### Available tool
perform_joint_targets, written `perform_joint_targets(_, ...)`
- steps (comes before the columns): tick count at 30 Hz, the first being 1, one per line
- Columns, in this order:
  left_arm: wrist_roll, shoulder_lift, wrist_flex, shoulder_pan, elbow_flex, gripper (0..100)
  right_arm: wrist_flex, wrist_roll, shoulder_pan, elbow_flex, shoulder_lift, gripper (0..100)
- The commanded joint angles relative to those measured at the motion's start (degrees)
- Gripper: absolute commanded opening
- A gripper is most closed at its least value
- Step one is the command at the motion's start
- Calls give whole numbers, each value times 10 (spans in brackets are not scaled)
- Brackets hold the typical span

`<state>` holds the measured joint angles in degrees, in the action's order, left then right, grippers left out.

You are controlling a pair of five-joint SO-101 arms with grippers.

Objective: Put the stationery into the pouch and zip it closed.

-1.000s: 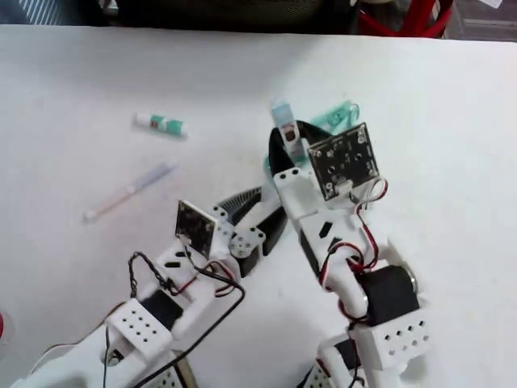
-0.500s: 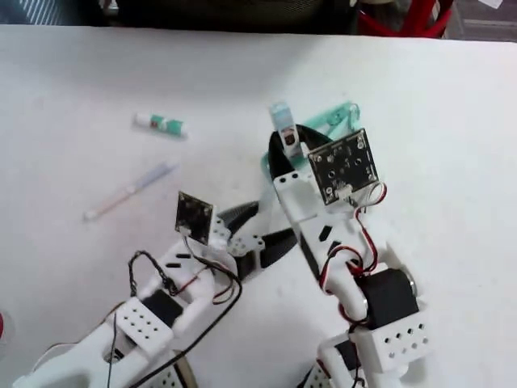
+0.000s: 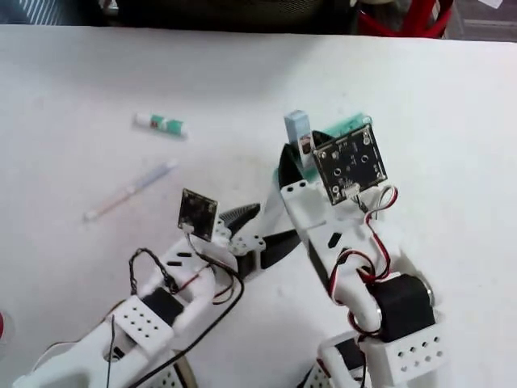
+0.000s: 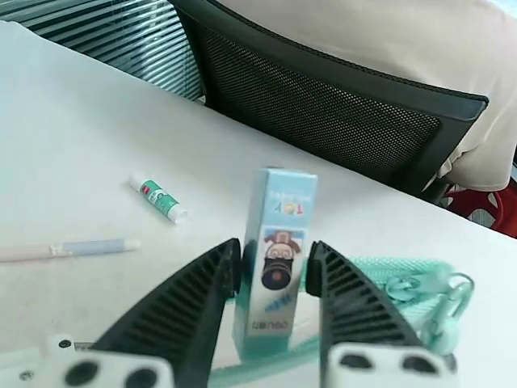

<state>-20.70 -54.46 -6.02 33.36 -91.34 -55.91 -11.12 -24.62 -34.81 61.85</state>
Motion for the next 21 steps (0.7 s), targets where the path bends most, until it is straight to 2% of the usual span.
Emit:
perform_joint_targets(1,-5,-4,2,-3,32,339,-3,-3,-4,20,-4,112)
perform_joint_targets(8,-17,-4,2,-4,33,339,-1,-4,-3,23,4,18)
perform_joint_targets(18,-22,-4,2,-6,33,339,2,-19,61,-9,87,19)
perform_joint_targets(21,-22,-4,2,-5,33,339,22,-18,60,-31,88,19)
